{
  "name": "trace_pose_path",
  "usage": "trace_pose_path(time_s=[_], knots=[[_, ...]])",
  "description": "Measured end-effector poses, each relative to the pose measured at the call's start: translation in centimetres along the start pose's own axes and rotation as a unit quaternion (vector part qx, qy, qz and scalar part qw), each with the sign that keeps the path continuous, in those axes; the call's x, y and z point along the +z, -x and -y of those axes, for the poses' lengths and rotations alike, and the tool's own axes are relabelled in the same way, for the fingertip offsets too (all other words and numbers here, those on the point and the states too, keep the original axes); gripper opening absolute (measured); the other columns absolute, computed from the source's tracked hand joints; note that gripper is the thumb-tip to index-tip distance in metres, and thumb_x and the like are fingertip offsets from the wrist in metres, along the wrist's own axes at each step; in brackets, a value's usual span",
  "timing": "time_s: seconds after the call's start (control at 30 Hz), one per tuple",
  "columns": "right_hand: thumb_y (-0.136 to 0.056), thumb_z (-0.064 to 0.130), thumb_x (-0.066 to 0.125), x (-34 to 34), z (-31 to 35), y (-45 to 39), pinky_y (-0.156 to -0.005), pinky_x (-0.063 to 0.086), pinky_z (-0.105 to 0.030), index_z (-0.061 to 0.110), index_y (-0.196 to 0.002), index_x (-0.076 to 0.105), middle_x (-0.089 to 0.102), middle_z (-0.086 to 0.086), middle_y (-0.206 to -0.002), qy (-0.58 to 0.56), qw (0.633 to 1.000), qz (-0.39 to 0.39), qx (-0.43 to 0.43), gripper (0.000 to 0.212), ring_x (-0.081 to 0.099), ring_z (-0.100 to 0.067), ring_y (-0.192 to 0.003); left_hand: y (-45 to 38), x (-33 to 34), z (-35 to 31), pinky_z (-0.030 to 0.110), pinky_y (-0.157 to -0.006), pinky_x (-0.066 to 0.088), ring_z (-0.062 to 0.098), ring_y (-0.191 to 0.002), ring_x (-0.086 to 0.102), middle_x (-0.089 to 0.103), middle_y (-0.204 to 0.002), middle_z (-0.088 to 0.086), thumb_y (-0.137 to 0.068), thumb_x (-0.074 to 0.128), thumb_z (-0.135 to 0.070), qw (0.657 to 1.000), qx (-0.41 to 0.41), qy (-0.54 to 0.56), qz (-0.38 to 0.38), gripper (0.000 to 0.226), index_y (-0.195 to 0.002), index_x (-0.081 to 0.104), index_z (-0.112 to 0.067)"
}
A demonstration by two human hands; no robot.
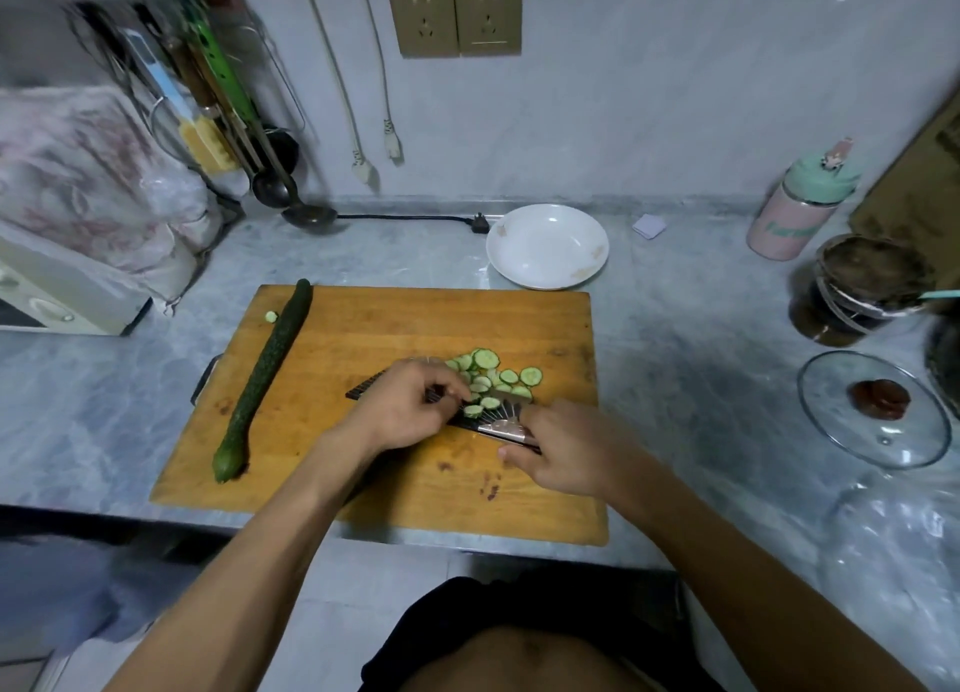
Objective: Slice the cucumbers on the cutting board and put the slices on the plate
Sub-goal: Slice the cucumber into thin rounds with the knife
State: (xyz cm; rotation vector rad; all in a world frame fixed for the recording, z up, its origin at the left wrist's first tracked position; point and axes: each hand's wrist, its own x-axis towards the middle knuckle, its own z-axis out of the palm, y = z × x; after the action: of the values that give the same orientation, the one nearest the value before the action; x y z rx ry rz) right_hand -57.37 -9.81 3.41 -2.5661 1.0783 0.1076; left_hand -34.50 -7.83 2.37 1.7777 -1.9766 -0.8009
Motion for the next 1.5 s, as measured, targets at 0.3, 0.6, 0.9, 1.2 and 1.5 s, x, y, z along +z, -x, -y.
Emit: trace_pose_path(time_s=[0.3, 0.6, 0.9, 1.2, 1.5], knots=[[-0.097, 0.054, 0.048, 0.6, 0.5, 0.8, -0.065, 0.051, -0.036, 0.009, -0.100, 0.064, 0.067, -0.007, -0.090, 0.015, 1.000, 0.020, -0.015, 0.048, 0.064, -0.026, -0.080, -1.8, 1.0, -0.6, 0.025, -0.103, 0.039, 0.016, -0.125, 0.050, 0.057, -0.134, -0.006, -0.091, 0.053, -0.014, 0.982, -0.080, -0.058, 0.159, 0.038, -0.124, 0.067, -0.026], [-0.097, 0.055, 0.048, 0.4, 0.4, 1.3, -0.061, 0.044, -0.033, 0.009, -0.097, 0.059, 0.060, -0.005, -0.085, 0.026, 0.999, 0.012, -0.017, 0.047, 0.058, -0.024, -0.075, -3.4, 0.4, -0.7, 0.029, -0.085, 0.045, 0.019, -0.111, 0.057, 0.061, -0.122, -0.006, -0.079, 0.080, -0.039, 0.981, -0.111, -0.146, 0.070, 0.037, -0.112, 0.069, -0.029], [-0.097, 0.054, 0.048, 0.2, 0.0, 1.5, -0.067, 0.050, -0.036, 0.010, -0.100, 0.060, 0.065, -0.006, -0.096, 0.013, 1.000, -0.003, 0.000, 0.045, 0.063, -0.026, -0.084, -3.6, 1.5, -2.9, 0.017, -0.060, 0.040, 0.003, -0.070, 0.058, 0.064, -0.075, -0.013, -0.073, 0.085, -0.033, 0.988, -0.107, -0.008, 0.112, 0.018, -0.078, 0.072, -0.022], [-0.095, 0.055, 0.051, 1.4, -0.9, 2.3, -0.059, 0.045, -0.031, 0.014, -0.094, 0.059, 0.058, 0.002, -0.080, -0.038, 0.999, 0.000, 0.021, 0.042, 0.052, -0.017, -0.066, -3.1, 1.1, -1.0, 0.027, -0.066, 0.047, 0.017, -0.085, 0.064, 0.069, -0.088, -0.010, -0.088, 0.069, -0.030, 0.984, -0.120, -0.115, -0.061, 0.001, -0.088, 0.068, -0.030], [-0.095, 0.055, 0.053, 3.9, -0.2, 2.1, -0.052, 0.034, -0.032, 0.012, -0.069, 0.054, 0.048, -0.003, -0.059, -0.354, 0.929, -0.001, 0.113, 0.051, 0.046, -0.016, -0.049, 4.6, 0.4, -1.4, 0.025, -0.069, 0.050, 0.012, -0.078, 0.064, 0.071, -0.082, -0.009, -0.089, 0.071, -0.015, 0.926, -0.057, 0.142, -0.345, 0.007, -0.088, 0.074, -0.021]])
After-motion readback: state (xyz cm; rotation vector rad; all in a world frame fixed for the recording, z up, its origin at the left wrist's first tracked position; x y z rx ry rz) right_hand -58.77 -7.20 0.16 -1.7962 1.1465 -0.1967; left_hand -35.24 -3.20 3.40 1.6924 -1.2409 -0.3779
